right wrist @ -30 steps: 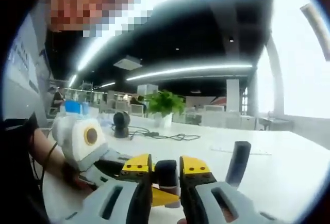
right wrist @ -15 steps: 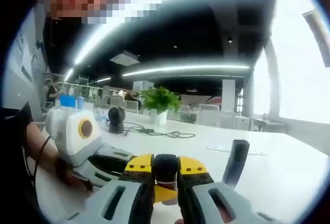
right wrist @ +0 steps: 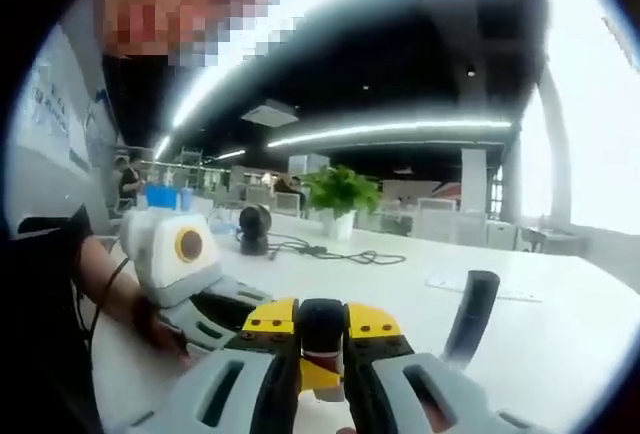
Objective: Pick up cosmetic bottle twist off cap place on table pick up cap screw tight cap place on table
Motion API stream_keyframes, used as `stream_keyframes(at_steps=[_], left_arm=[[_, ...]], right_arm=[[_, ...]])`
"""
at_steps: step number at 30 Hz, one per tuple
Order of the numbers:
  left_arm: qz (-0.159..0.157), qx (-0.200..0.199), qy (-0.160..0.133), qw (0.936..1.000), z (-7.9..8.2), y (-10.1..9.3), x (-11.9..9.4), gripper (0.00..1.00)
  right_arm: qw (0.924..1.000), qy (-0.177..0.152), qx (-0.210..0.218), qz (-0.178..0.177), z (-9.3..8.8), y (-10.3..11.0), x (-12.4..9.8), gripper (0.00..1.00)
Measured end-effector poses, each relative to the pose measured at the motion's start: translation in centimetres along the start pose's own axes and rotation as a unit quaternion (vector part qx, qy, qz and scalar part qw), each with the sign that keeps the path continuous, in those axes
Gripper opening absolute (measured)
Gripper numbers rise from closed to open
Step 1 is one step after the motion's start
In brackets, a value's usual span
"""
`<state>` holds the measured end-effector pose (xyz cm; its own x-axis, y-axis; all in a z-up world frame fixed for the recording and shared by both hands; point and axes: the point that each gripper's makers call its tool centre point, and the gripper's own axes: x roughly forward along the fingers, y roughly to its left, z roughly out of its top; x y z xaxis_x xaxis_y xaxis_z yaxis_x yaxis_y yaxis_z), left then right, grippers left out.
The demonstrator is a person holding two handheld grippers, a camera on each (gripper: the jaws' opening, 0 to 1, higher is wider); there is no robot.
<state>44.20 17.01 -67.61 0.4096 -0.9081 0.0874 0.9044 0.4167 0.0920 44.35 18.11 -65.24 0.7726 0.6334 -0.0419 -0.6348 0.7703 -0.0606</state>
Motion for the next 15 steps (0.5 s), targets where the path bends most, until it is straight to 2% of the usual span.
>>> stream_keyframes(at_steps=[1,3,4,6,11,12,15], left_arm=[[-0.014,-0.022,0.002,0.9997,-0.18,-0.45,0.09,0.07],[-0.023,-0.055,0.006,0.9982,-0.33,-0.68,0.19,0.07],[-0.022,-0.054,0.005,0.9983,-0.26,-0.64,0.24,0.07],[-0.023,-0.035,-0.003,0.9991,-0.01,-0.73,0.33,0.07],[-0.022,-0.027,-0.009,0.9993,0.15,-0.84,0.39,0.07],[-0.021,-0.013,-0.001,0.9997,-0.02,-0.73,0.35,0.07],[-0.014,0.029,0.031,0.9990,-0.12,-0.54,0.41,0.07]], right_arm=[[0.9999,0.002,0.003,0.013,-0.05,-0.07,-0.16,0.10],[0.9998,0.003,0.009,0.020,-0.10,-0.17,-0.26,0.10],[0.9995,0.002,0.018,0.028,-0.06,-0.14,-0.36,0.10],[0.9992,0.000,0.022,0.034,0.13,-0.25,-0.55,0.10],[0.9988,0.004,0.008,0.048,0.35,0.19,-0.56,0.10],[0.9987,0.010,-0.009,0.049,0.22,0.29,-0.50,0.10],[0.9984,0.015,-0.019,0.051,0.25,0.53,-0.27,0.10]])
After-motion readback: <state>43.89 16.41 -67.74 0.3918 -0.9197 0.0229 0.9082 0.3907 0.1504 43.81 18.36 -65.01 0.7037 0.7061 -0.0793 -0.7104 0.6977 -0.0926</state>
